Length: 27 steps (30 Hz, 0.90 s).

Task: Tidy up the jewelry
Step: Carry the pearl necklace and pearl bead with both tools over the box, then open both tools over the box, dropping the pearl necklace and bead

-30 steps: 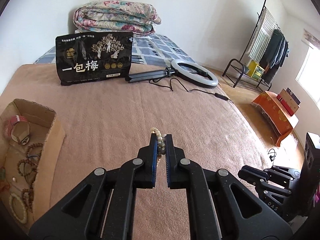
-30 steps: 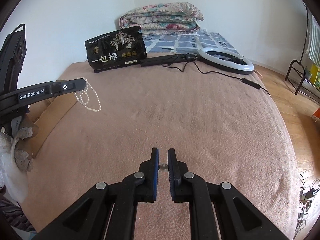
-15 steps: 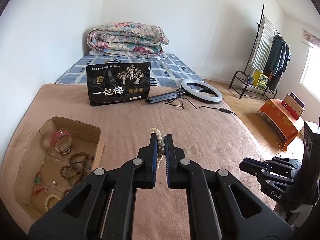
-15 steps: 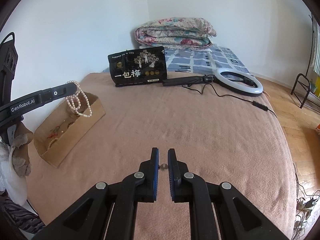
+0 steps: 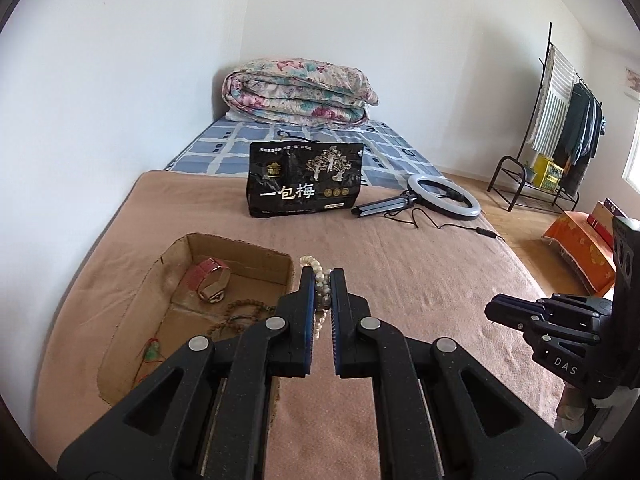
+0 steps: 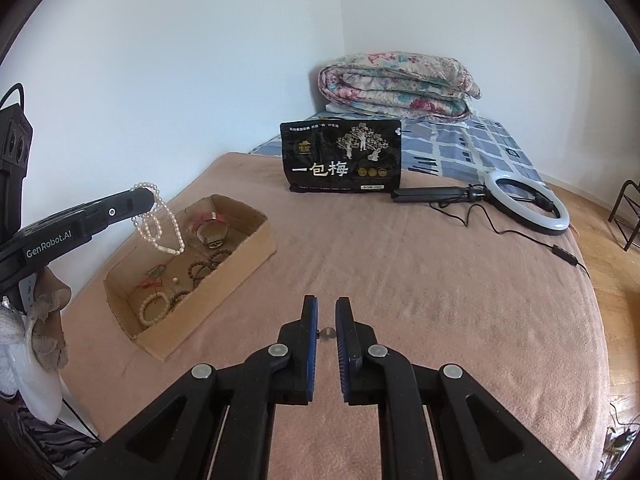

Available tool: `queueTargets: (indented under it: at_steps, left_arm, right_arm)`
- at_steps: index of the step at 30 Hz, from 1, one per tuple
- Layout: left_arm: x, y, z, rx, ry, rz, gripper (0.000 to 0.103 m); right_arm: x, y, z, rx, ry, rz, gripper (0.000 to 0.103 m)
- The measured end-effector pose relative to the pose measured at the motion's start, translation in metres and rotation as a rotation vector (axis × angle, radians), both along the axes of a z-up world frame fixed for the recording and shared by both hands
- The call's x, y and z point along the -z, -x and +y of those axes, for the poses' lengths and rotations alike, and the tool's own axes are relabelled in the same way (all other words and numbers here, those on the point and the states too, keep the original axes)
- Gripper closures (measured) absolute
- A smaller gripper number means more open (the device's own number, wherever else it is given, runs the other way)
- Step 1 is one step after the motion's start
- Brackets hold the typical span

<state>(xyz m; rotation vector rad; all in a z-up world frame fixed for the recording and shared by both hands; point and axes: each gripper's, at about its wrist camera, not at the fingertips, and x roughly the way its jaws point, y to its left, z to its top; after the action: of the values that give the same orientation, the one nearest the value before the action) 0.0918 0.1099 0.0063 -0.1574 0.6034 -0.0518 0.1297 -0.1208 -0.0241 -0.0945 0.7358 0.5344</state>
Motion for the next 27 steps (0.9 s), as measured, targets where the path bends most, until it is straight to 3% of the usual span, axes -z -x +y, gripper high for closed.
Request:
queueTargets:
  at_steps: [18, 27]
  left_arm:
    - [0.024, 0.022, 0.086, -0.116, 0.011, 0.062, 0.098]
    - [0.042, 0.018, 0.103, -0.15, 0.007, 0.09, 0.098]
  right_arm:
    - [-0.004, -0.014, 0.1, -0.118, -0.015, 0.012, 0.096]
    - [0.005, -0.025, 0.152, -0.169, 0.015, 0.017, 0.096]
